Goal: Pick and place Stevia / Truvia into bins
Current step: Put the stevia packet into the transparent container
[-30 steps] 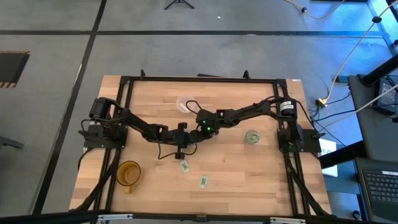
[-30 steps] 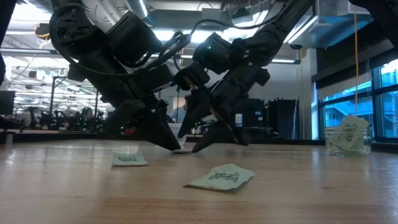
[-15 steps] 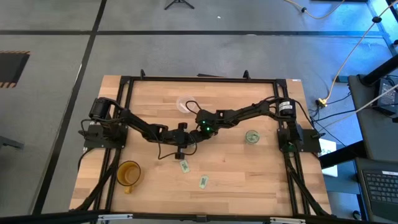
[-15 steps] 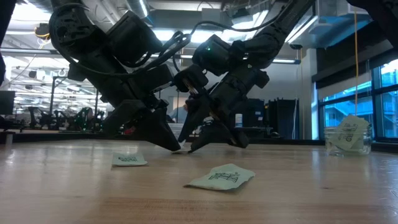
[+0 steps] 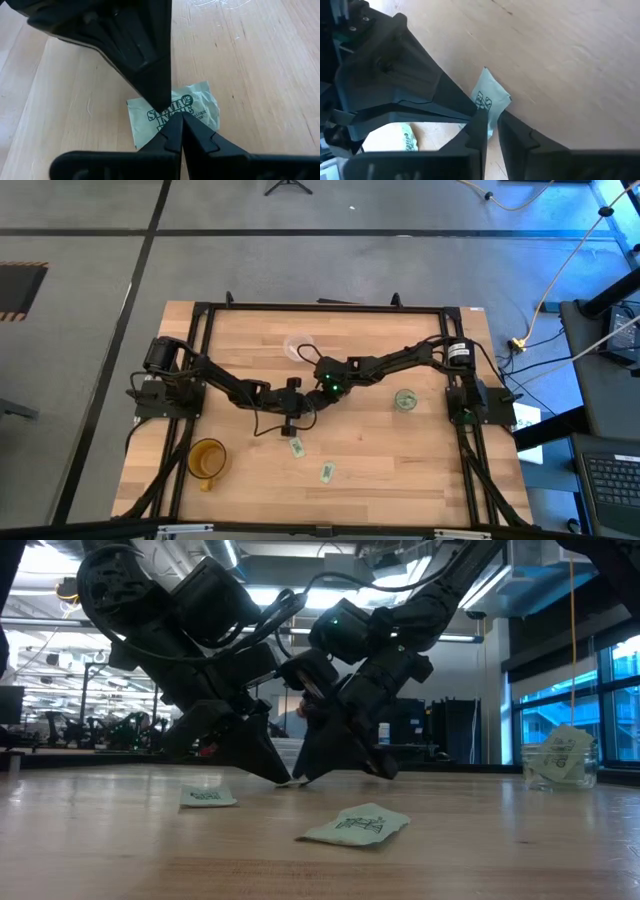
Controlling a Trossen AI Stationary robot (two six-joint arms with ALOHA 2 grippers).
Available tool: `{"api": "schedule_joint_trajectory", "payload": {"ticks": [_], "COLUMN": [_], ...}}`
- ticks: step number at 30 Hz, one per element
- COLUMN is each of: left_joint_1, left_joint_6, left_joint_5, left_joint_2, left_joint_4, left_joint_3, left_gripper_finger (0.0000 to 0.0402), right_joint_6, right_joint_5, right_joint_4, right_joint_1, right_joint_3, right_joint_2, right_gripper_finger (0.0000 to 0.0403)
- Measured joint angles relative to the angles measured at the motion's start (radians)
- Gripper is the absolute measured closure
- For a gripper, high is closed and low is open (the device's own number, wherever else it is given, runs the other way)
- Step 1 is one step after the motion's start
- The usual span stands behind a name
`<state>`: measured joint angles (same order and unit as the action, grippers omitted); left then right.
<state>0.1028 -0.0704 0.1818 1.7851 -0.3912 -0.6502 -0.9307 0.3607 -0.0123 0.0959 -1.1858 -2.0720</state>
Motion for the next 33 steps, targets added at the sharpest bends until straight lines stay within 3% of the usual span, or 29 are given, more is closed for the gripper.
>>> {"api": "schedule_joint_trajectory", "payload": {"ticks": [7,13,21,27,33], "left_joint_1": [0.000,0.000,-0.003,-0.037,-0.141], "left_joint_6": [0.000,0.005,0.037,0.077,0.239], "left_joint_5": [0.002,0.004,0.097,0.168,0.090], "left_joint_2": [0.000,-0.014,-0.185,-0.370,-0.473], "left_joint_4": [0.001,0.010,0.143,0.312,0.338], "left_joint_3": [0.000,0.000,-0.002,0.000,0.001], "left_gripper_finger": [0.0400,0.0378,0.0329,0.0314,0.0311], "right_joint_6": [0.048,0.100,0.178,0.277,0.219], "right_joint_5": [0.000,-0.006,-0.059,-0.253,-0.497], "right_joint_4": [0.000,0.002,-0.087,-0.321,-0.596], "right_joint_1": [0.000,0.001,0.027,0.043,-0.022], "right_joint_3": [0.000,0.000,0.000,-0.001,-0.001], "right_joint_2": [0.000,0.006,0.106,0.281,0.509], "right_gripper_finger": [0.0395,0.0399,0.0401,0.0402,0.0402]}}
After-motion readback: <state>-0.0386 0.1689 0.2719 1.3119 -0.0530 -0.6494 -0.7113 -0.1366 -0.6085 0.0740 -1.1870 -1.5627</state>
